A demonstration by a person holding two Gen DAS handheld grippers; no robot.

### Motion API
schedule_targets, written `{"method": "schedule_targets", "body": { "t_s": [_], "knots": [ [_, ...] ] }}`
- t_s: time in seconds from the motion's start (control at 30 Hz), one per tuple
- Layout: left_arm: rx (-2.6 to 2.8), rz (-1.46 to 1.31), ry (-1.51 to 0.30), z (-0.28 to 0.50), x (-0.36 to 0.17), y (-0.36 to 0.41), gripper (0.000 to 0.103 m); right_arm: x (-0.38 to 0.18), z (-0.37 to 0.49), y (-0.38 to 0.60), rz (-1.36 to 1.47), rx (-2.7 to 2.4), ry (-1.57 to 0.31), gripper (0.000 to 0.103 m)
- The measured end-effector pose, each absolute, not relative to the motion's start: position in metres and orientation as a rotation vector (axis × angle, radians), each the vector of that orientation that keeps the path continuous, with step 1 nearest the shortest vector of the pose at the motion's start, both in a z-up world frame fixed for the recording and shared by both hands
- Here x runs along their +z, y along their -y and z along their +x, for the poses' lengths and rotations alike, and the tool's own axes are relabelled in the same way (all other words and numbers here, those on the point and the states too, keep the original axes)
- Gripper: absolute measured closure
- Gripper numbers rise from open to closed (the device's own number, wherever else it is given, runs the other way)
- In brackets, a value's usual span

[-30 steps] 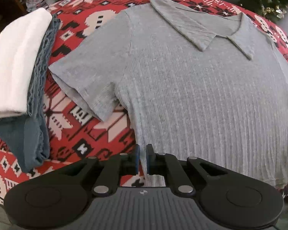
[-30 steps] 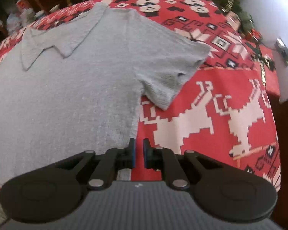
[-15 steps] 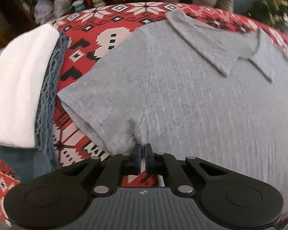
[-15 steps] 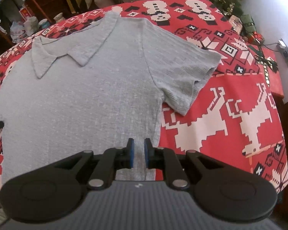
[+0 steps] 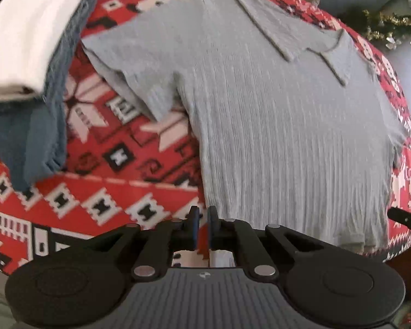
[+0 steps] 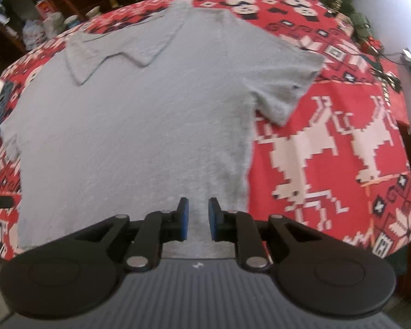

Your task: Fold clothes

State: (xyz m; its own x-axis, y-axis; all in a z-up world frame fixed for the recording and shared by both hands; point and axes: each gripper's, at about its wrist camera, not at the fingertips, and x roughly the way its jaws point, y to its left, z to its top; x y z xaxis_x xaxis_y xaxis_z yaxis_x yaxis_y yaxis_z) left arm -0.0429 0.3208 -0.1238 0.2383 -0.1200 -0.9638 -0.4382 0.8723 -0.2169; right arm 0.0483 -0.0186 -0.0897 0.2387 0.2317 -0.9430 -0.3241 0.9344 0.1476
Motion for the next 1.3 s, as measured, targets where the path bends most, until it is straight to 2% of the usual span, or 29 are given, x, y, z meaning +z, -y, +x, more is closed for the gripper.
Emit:
{"method": "schedule_targets", "body": {
  "t_s": [0.23, 0.3, 0.37, 0.5, 0.9, 1.23, 1.27, 1.3],
  "knots": [
    [0.206, -0.52, -1.332, -0.042, -0.136, -0.312, 0.097, -0.088, 0.033, -0.009, -0.069, 0.446, -1.274, 0.086],
    [0.211, -0.466, -1.34, -0.041, -0.133, -0.304, 0.096, -0.087, 0.031, -0.01, -0.071, 0.444, -1.277, 0.086],
    [0.218, -0.399, -1.348, -0.038, -0.13, -0.294, 0.102, -0.087, 0.029, -0.008, -0.077, 0.438, -1.28, 0.085],
    [0.26, -0.242, -1.347, -0.039, -0.124, -0.276, 0.102, -0.087, 0.027, -0.005, -0.09, 0.426, -1.287, 0.085],
    [0.335, -0.276, -1.362, -0.045, -0.126, -0.296, 0.102, -0.093, 0.027, 0.042, -0.116, 0.271, -1.288, 0.084],
    [0.324, -0.288, -1.386, -0.039, -0.128, -0.3, 0.102, -0.114, 0.029, 0.078, -0.034, 0.229, -1.354, 0.084],
    [0.323, -0.282, -1.387, -0.039, -0.128, -0.3, 0.102, -0.117, 0.03, 0.078, -0.024, 0.243, -1.362, 0.085],
    [0.322, -0.277, -1.389, -0.038, -0.127, -0.301, 0.102, -0.118, 0.03, 0.078, -0.022, 0.253, -1.365, 0.093]
  ]
}}
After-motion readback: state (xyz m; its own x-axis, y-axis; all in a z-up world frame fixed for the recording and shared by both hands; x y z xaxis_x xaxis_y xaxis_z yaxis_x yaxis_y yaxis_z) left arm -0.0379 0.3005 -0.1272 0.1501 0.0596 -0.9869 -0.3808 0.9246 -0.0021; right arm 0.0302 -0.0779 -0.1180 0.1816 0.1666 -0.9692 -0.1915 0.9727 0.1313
